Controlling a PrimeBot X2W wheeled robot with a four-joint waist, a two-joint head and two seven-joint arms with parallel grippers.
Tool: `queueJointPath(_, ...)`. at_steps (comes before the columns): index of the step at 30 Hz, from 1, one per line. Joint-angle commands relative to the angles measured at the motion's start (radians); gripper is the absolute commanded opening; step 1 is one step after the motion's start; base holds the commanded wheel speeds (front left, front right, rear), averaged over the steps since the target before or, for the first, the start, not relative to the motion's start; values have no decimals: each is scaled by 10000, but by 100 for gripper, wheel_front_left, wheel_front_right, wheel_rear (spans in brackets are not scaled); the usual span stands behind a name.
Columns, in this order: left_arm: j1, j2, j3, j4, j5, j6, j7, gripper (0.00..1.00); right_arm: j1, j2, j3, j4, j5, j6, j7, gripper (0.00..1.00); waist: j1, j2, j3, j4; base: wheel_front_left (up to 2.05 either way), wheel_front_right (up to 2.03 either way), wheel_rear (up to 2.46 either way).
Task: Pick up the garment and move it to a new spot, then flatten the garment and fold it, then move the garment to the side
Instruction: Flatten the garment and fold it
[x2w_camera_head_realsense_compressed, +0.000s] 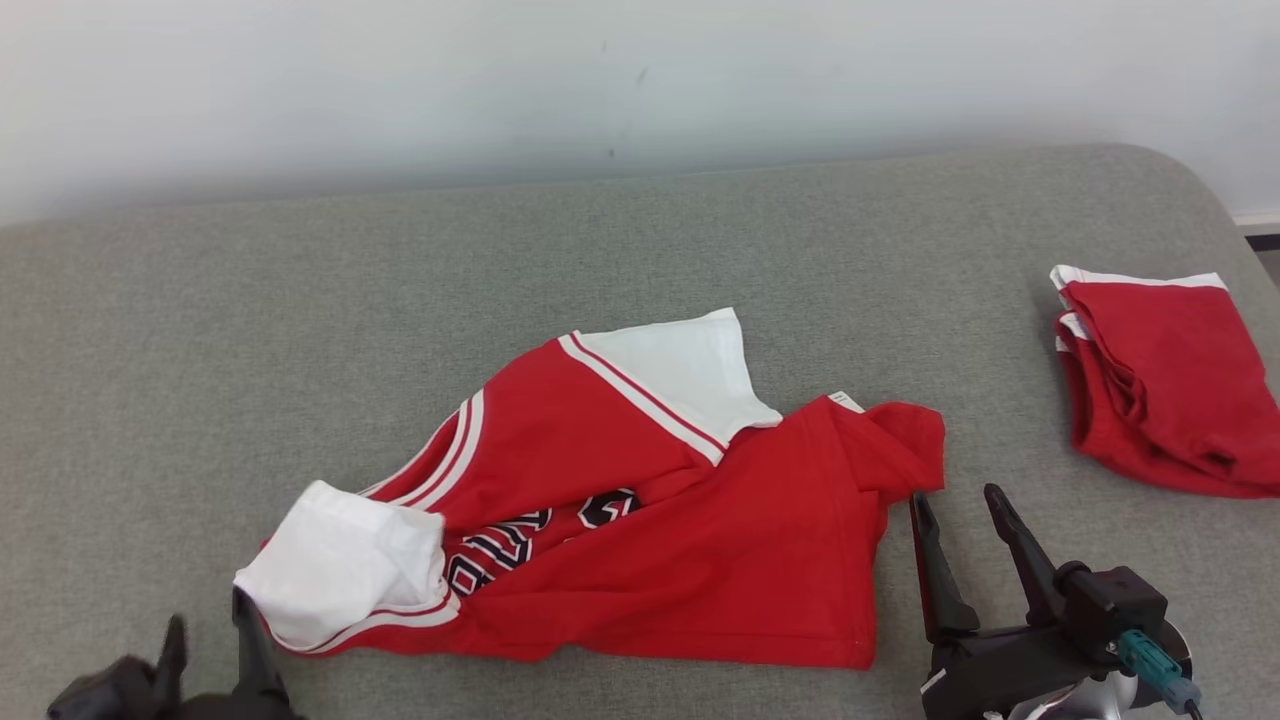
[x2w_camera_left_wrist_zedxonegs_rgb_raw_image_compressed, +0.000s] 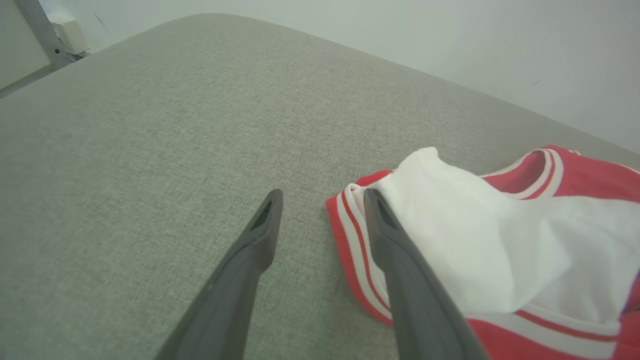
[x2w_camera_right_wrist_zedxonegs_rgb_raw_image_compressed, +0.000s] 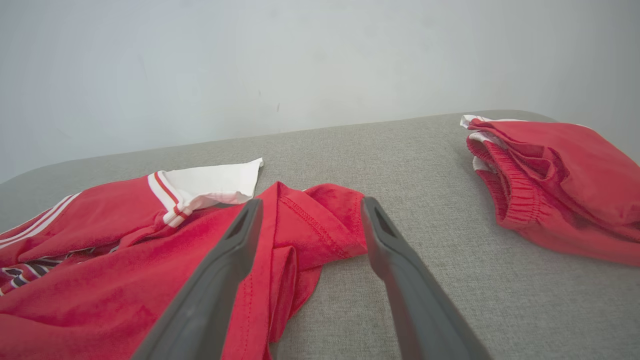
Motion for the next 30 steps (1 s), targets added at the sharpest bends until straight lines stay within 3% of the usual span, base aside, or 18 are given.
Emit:
queueJointPath(1, 280, -44, 224, 254, -74, -3, -99, 100, 44, -1, -43, -48, -106, -19, 7, 100, 0, 0, 25, 79, 0, 0, 0)
queueJointPath(5, 613, 7, 803, 522, -134, 122, -113, 100, 89, -4, -91, -118, -131, -19, 37, 100, 0, 0, 27, 174, 0, 0, 0)
queueJointPath(9, 443, 276, 1028, 169, 168, -95, -119, 100, 82, 0, -72, -177, -185, -19, 79, 100, 0, 0, 39, 260, 0, 0, 0)
queueJointPath(10, -700, 1020, 47, -412, 1029, -802, 689, 100, -59, -3, 96, -267, -203, -19, 213, 100, 0, 0, 28, 293, 0, 0, 0)
queueJointPath(11, -1617, 1383, -984, -98, 1330, -1360, 2419, 100, -91, 0, 240, -356, -198, -19, 313, 100, 0, 0, -5, 165, 0, 0, 0)
queueJointPath(20, -3005, 1781, -1918, 747, 1204, -1983, 5317, 100, -18, -4, 262, -535, -254, -19, 397, 100, 0, 0, 156, -253, 0, 0, 0)
queueJointPath(30, -4021, 2079, -2396, 1303, 1011, -2495, 7231, 100, -153, -3, 316, -623, -264, -19, 429, 100, 0, 0, 421, -501, 0, 0, 0)
